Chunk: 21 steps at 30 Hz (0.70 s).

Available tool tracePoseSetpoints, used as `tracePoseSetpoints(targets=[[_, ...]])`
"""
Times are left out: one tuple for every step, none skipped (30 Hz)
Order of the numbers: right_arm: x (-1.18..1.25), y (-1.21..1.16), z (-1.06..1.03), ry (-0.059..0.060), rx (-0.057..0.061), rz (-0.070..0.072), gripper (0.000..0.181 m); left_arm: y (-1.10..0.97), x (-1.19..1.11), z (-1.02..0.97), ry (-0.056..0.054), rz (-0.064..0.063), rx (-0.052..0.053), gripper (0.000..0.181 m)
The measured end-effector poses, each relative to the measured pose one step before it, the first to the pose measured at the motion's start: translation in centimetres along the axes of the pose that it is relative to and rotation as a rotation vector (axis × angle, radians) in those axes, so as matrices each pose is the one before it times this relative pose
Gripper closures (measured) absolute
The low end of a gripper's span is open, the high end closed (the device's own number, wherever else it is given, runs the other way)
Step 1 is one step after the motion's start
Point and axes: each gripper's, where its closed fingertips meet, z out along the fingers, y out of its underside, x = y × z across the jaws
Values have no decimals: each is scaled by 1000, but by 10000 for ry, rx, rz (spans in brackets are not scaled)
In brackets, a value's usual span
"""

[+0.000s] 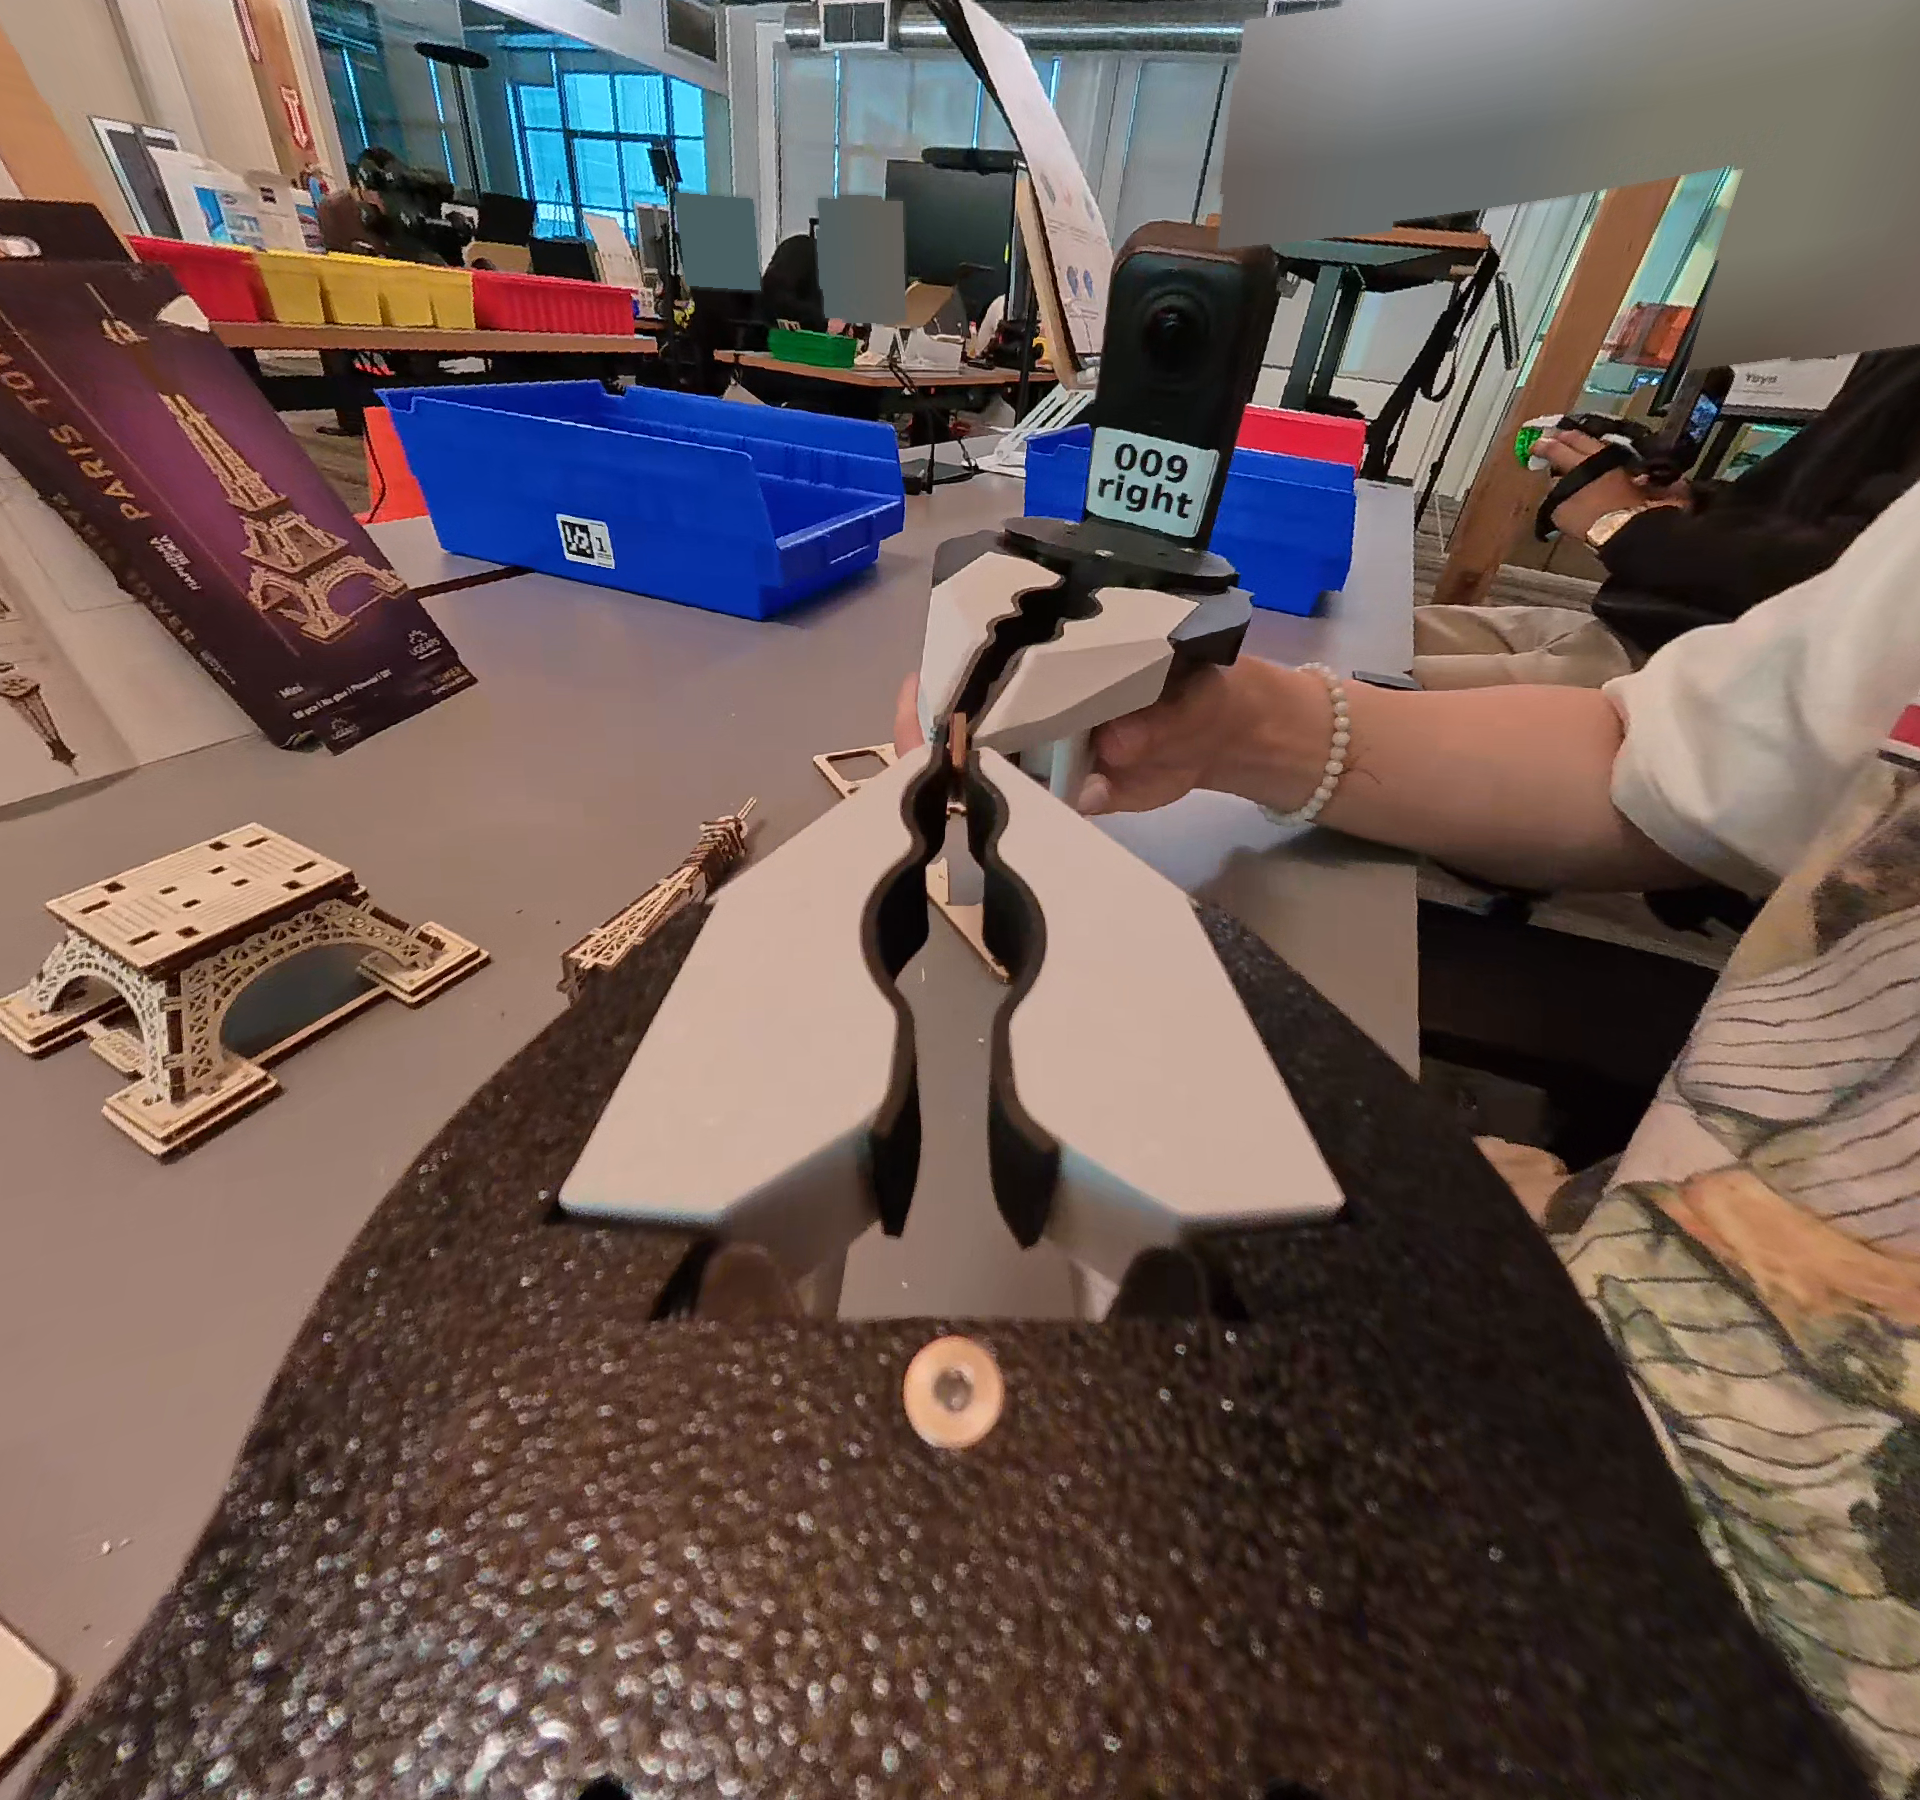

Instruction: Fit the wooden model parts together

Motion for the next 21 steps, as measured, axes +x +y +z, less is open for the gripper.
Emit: tracePoseSetpoints(targets=[[10,44,-10,2,-31,-1,179,41,-2,7,-17,81,-52,181],[-14,25,-1,-18,-24,7,179,31,8,3,-27,134,-64,181],[8,63,5,-6,-50,19,179,47,-29,-8,-48,163,-91,181],[32,79,21,-10,-61,42,179,76,-38,-11,-45,180,-107,181],[34,100,15,-31,-61,116,180,81,-54,-3,-39,169,-99,181],[47,46,25,-31,-44,145,180,34,-62,-5,-46,147,-60,181],[33,-20,13,-25,0,120,180,-45,-28,-9,-44,140,-17,181],[-8,-73,4,-53,43,138,180,-67,6,-17,-37,145,5,181],[54,-50,11,-18,12,108,180,-43,-85,9,-103,119,-15,181],[176,27,42,111,-47,-17,180,35,-177,30,-173,121,-53,181],[185,80,60,157,-55,-66,180,82,-172,25,-167,114,-74,181],[158,82,42,127,-51,7,180,67,-140,30,-139,68,-48,181],[146,20,53,124,-14,-5,180,24,-149,24,-152,6,-7,181],[179,68,61,154,-40,-52,180,103,-169,32,-183,13,-45,180],[210,252,92,201,-159,-125,179,237,-190,33,-194,73,-133,181],[173,234,107,206,-130,-201,179,193,-156,13,-179,118,-103,180],[45,40,87,147,-6,-132,179,32,-79,-38,-131,78,-2,180],[12,-39,52,61,40,-34,179,-6,-46,-36,-100,14,15,180],[38,21,40,39,-1,13,179,48,-50,-8,-102,35,-14,180],[38,88,19,32,-21,-28,179,99,-45,23,-59,45,-36,180],[32,67,-18,6,10,-20,179,83,-13,37,0,-59,-23,180]])
